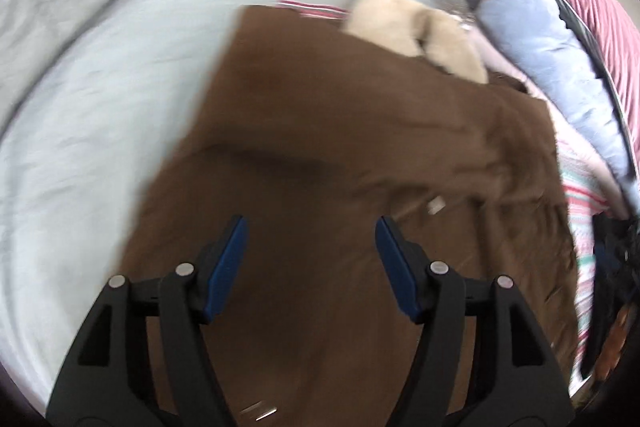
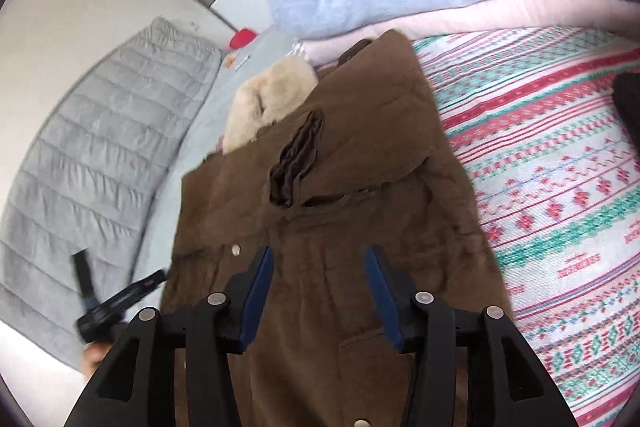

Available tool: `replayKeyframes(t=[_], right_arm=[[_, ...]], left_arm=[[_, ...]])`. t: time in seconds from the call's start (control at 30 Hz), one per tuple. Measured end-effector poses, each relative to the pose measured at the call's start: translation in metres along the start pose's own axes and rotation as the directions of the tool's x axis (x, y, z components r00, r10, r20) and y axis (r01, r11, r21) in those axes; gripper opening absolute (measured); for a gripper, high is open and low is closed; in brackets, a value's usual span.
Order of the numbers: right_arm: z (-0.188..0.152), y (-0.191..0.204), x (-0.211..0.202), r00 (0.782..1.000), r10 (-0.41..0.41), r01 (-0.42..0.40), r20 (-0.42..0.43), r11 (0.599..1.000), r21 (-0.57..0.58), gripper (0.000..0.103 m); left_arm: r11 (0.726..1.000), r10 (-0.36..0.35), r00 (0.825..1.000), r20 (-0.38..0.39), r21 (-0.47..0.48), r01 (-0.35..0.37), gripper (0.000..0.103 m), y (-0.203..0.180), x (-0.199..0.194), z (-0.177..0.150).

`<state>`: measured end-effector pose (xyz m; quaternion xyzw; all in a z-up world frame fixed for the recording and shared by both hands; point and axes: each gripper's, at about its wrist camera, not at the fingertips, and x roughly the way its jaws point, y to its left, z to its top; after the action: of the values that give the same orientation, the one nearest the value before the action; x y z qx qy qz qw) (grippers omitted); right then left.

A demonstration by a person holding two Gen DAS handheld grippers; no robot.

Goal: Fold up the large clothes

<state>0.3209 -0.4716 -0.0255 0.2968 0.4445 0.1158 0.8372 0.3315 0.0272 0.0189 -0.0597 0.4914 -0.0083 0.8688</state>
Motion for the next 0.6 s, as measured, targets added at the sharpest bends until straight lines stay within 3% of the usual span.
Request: replayKeyframes(t=[0.13, 0.23, 0.33, 0.4, 0.5, 0.6], right_arm=[[-0.013, 0.022, 0.016, 1.0, 0.003, -0.004, -0.01, 0.998, -0.067, 0.047], [-0.018, 0.037, 0.016, 0.999, -0.03, 0.035, 0.038, 0.991, -0.131, 0.031], [-0.017, 0.038, 0.022, 1.0, -0.02, 0.022, 0.017, 0.994, -0.11, 0.031], [-0.011, 0.044, 0.029, 0.999, -0.046, 0.048, 0.017, 0.992, -0.12, 0.032], [0.007, 0.072, 0.054, 0.999, -0.04, 0.04, 0.008, 0.975, -0.219, 0.032], [0.018, 0.117, 0.097, 0.998, -0.035, 0.016, -0.045, 0.927, -0.375, 0.031]], left_arm=[[0.998, 0.01, 0.997, 0.072, -0.063, -0.005, 0.079, 0.04, -0.026, -0.025], [0.988, -0.06, 0.998, 0.026, -0.142, 0.063, 0.079, 0.06, -0.011, -0.047], [0.985, -0.035, 0.999, -0.019, -0.171, 0.031, 0.079, 0.078, 0.002, -0.066], [0.977, -0.023, 1.0, 0.009, -0.214, 0.024, 0.079, 0.096, 0.002, -0.075], [0.967, -0.01, 1.0, 0.029, -0.254, 0.017, 0.079, 0.114, 0.005, -0.082], [0.968, 0.01, 0.999, 0.053, -0.25, 0.003, 0.079, 0.119, 0.009, -0.085]])
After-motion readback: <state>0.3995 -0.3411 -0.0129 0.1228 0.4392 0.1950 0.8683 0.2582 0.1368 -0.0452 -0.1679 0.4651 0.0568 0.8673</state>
